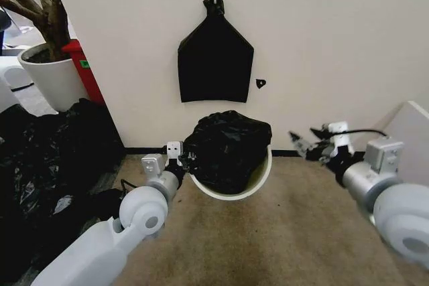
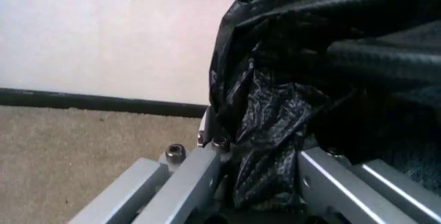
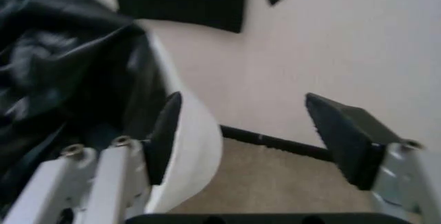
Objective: Place the garbage bag over the trash bin.
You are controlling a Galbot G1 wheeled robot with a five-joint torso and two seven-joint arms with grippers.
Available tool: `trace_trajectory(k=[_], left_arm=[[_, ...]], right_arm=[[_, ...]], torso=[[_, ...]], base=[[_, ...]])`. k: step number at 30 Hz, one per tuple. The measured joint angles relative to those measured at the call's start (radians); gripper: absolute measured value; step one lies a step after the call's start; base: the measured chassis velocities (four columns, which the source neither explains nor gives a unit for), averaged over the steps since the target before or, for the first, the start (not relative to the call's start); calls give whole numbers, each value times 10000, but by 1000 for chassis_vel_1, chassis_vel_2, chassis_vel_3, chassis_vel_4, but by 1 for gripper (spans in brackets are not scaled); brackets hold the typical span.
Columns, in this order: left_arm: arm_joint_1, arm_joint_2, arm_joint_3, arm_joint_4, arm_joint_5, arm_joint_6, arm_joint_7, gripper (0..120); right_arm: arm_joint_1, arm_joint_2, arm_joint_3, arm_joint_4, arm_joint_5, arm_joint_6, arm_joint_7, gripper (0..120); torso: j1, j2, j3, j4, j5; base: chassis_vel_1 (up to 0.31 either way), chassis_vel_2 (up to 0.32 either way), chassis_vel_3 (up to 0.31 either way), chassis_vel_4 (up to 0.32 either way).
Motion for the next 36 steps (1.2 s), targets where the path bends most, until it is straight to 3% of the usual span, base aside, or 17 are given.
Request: trace_trajectory(k=[7,13,15,18,27,34,36], left_arm=[[-30,17,-29,0,-75,0,13,0],[-68,40,31,-67,-76,0,104,0],[-83,53,65,-82,-71,0,140,0],[-192,81,276,-113,115,6,329,0],[-293,85,377,-153,360,37,520,0],[-209,47,535,-15,952,53,836,0],[-209,30,544,-12,965,55,841,0]], right_arm=[[59,101,-238,8,-345,-19,-617,91],[226,259,-487,-100,-428,4,-802,98],[264,278,-526,-175,-559,11,-883,94],[415,311,-652,-420,-1181,61,-1352,73],[365,405,-798,-575,-1920,161,-1823,45],[355,366,-695,-503,-2057,535,-1685,15],[342,352,-687,-487,-2057,549,-1685,13]], torso=[[0,0,1,0,-4],[0,0,1,0,-3],[0,0,1,1,-1],[0,0,1,0,-2],[0,0,1,-1,-1],[0,0,1,0,-3],[0,0,1,0,-3]], base=[[0,0,0,0],[0,0,0,0],[0,0,0,0],[0,0,0,0],[0,0,0,0],[0,0,0,0],[0,0,0,0]])
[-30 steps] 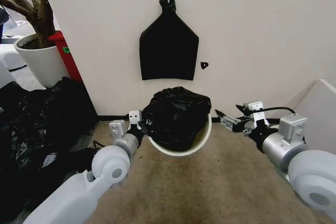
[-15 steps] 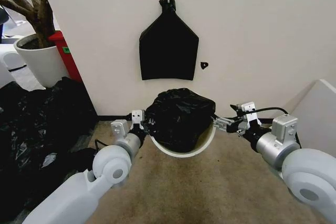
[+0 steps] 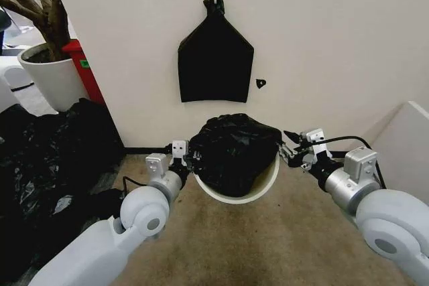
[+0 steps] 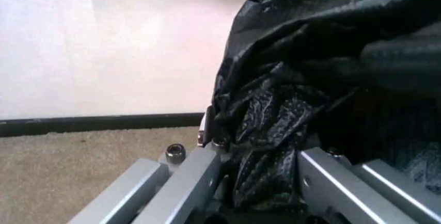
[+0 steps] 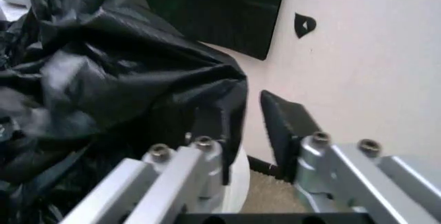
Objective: Place the garbage bag over the trash bin.
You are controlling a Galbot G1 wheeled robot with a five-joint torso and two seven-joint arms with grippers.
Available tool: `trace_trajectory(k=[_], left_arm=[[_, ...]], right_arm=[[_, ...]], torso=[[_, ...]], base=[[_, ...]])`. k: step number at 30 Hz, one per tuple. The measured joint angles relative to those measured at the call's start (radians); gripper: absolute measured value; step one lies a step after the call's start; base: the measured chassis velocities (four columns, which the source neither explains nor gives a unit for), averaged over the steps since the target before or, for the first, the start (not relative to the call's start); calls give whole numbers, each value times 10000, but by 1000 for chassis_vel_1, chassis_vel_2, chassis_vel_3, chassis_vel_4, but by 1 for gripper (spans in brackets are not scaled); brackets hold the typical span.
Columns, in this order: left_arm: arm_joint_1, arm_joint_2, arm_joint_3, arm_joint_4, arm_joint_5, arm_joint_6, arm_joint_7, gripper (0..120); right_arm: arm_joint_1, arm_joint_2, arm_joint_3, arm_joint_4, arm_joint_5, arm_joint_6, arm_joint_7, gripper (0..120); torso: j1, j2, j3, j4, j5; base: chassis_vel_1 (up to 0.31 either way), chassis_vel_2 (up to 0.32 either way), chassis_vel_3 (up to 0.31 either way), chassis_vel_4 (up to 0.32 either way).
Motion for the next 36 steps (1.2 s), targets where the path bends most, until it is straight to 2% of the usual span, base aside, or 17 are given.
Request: trace_trajectory(k=[1,3,8,12,13,14,17,20,22,27,33,36], left_arm=[[-15,-45,26,9,24,8,4,0],[-43,-85,58,14,59,20,10,0],[-61,-30,169,94,585,121,209,0],[105,229,328,454,2390,107,978,0],[105,229,328,454,2390,107,978,0],[210,363,385,713,3678,-154,1627,0],[255,537,525,992,5357,-682,2626,0],[221,586,622,1041,5892,-929,3097,0],[105,630,791,1082,6673,-1452,3970,0],[-31,637,960,1054,7279,-2343,4786,0],[200,898,770,783,7300,-2808,5141,0],[311,987,666,698,7262,-3008,5181,0]], right_arm=[[-14,-24,5,36,7,25,-1,5],[-12,-37,-6,47,14,62,-43,0],[48,-36,-47,65,12,300,-164,0],[121,-253,204,151,29,517,-166,0],[121,-253,204,151,29,517,-166,0],[208,-433,333,167,52,591,-166,0],[402,-866,497,104,133,649,-246,0],[465,-1113,517,-28,137,673,-425,0],[510,-1619,528,-365,123,698,-1049,0],[490,-2470,531,-1319,14,665,-2242,0],[460,-2985,597,-2959,-704,660,-3217,0],[449,-3118,614,-3211,-736,639,-3510,0]], torso=[[0,0,0,-1,2],[0,0,0,0,1],[0,0,0,-1,1],[0,0,0,0,0],[0,0,0,0,0],[0,0,0,1,0],[0,0,0,2,1],[0,0,0,1,0],[0,0,0,0,6],[0,0,0,-1,0],[0,0,1,-1,6],[0,0,0,0,3]], base=[[0,0,0,0],[0,0,0,0],[0,0,0,0],[0,0,0,0],[0,0,0,0],[0,0,0,0],[0,0,0,0],[0,0,0,0],[0,0,0,0],[0,0,0,0],[0,0,0,0],[0,0,0,0]])
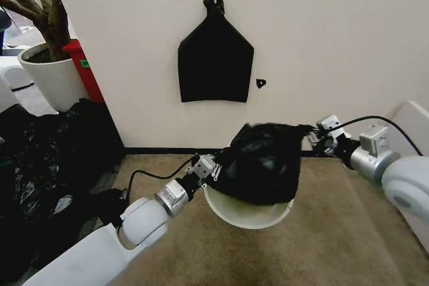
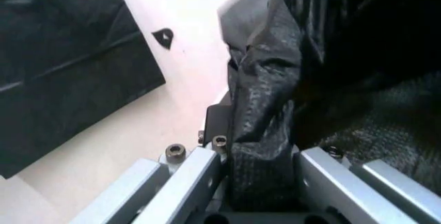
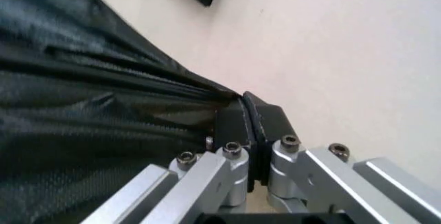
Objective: Place the garbage bag over the trash bin.
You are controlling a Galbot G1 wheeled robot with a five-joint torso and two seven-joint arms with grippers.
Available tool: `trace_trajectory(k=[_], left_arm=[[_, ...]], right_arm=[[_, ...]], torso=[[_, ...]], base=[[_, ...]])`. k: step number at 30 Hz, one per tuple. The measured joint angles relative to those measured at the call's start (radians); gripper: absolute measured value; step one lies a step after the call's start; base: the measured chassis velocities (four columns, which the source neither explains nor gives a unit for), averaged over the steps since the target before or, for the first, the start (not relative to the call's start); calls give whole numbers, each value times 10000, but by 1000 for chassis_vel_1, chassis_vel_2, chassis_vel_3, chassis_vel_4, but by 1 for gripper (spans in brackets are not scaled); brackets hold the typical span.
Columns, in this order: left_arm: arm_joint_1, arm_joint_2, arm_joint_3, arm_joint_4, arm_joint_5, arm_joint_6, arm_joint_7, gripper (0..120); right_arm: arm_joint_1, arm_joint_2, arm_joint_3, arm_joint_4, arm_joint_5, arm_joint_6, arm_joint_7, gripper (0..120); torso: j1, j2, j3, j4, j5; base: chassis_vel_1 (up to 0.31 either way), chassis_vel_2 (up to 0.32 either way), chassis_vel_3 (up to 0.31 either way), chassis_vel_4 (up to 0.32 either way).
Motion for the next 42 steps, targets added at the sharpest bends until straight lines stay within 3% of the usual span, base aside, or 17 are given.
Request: trace_trajectory(k=[7,12,20,23,26,30,31,36,42], left_arm=[[164,-30,-274,-151,-551,-364,-124,0],[320,-189,-540,-273,-1874,-339,-898,0],[480,-605,-1461,-150,-4109,178,-2804,0],[464,-665,-1526,-98,-4339,250,-2886,0],[411,-751,-1513,-24,-4572,353,-2951,0],[370,-895,-1340,154,-4416,532,-3385,0],[370,-895,-1340,154,-4416,532,-3385,0],[-81,-1005,-687,534,-3581,778,-3955,0],[-588,-1220,106,848,-2612,851,-4328,0]], right_arm=[[-275,-194,-160,-500,-356,289,-1812,0],[-543,-219,-128,-957,-1173,1266,-3652,0],[-443,-469,36,-887,-1192,2069,-4120,0],[-438,-412,40,-728,-1074,2154,-3543,0],[-409,-245,99,-245,-78,1978,-1708,13],[-147,156,511,959,1292,732,1314,30],[-147,156,511,959,1292,732,1314,30],[745,610,606,3037,4085,72,4594,51],[1092,1100,263,3727,6611,704,4987,73]], torso=[[0,0,0,0,0],[0,0,0,-1,1],[0,0,0,2,-1],[0,0,0,1,-2],[0,0,0,1,0],[0,0,0,0,2],[0,0,0,0,2],[0,0,-1,3,-6],[0,0,-1,1,1]], base=[[0,0,0,0],[0,0,0,0],[0,0,0,0],[0,0,0,0],[0,0,0,0],[0,0,0,0],[0,0,0,0],[0,0,0,0],[0,0,0,0]])
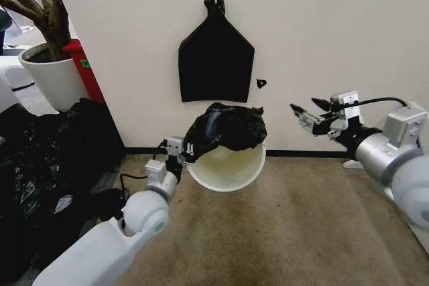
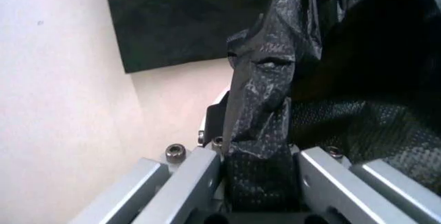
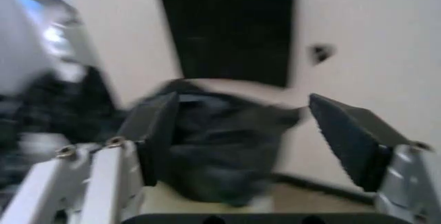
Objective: Place the garbage bag over the trash bin.
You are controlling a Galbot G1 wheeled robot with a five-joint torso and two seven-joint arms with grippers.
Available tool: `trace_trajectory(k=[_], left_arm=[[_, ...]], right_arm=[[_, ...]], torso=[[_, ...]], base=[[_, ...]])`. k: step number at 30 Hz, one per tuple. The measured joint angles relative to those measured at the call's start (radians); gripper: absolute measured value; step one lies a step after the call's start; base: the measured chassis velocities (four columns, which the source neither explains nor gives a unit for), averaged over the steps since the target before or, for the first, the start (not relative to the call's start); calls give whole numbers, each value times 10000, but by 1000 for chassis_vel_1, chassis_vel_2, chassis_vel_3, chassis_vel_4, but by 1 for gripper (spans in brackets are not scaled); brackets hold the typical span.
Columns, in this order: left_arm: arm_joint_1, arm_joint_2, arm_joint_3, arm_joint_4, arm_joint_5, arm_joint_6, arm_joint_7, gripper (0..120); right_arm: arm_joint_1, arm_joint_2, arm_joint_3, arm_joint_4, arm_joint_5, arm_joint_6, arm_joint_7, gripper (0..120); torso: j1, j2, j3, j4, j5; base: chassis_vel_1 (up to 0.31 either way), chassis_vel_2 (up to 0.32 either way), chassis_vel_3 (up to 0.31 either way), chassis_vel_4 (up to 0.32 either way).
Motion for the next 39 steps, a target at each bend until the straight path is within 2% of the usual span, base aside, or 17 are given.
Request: trace_trajectory(k=[1,3,6,7,12,18,30,35,39], left_arm=[[-150,-104,229,90,267,-22,-40,0],[-320,-246,598,202,595,-81,-130,0],[-412,-330,837,270,786,-102,-177,0],[-468,-385,1010,320,964,-125,-191,0],[-547,-502,1393,472,1349,-259,-197,0],[-706,-641,1902,556,1496,-369,-240,0],[-673,-636,1955,410,1609,-430,-202,0],[-669,-635,1938,366,1684,-447,-152,0],[-587,-562,2000,280,1823,-455,-99,0]], right_arm=[[-7,160,-108,46,383,145,1,75],[69,558,-360,66,1110,325,2,86],[178,902,-623,64,1454,360,-21,91],[252,1125,-867,35,1541,411,-47,97],[256,1603,-1111,-141,1727,445,-162,99],[145,2340,-1399,-480,2021,435,-49,99],[297,2651,-2102,-909,1263,455,43,98],[430,2692,-2329,-975,1135,467,18,91],[477,2699,-2386,-1031,1084,467,4,76]], torso=[[0,0,0,0,3],[0,0,0,-3,-6],[0,0,0,-4,4],[0,0,1,-2,-2],[0,0,1,0,-3],[0,0,0,-1,-2],[0,0,1,-1,-2],[0,0,1,-1,-3],[0,0,1,0,-3]], base=[[0,0,0,0],[0,0,0,0],[0,0,0,0],[0,0,0,0],[0,0,0,0],[0,0,0,0],[0,0,0,0],[0,0,0,0],[0,0,0,0]])
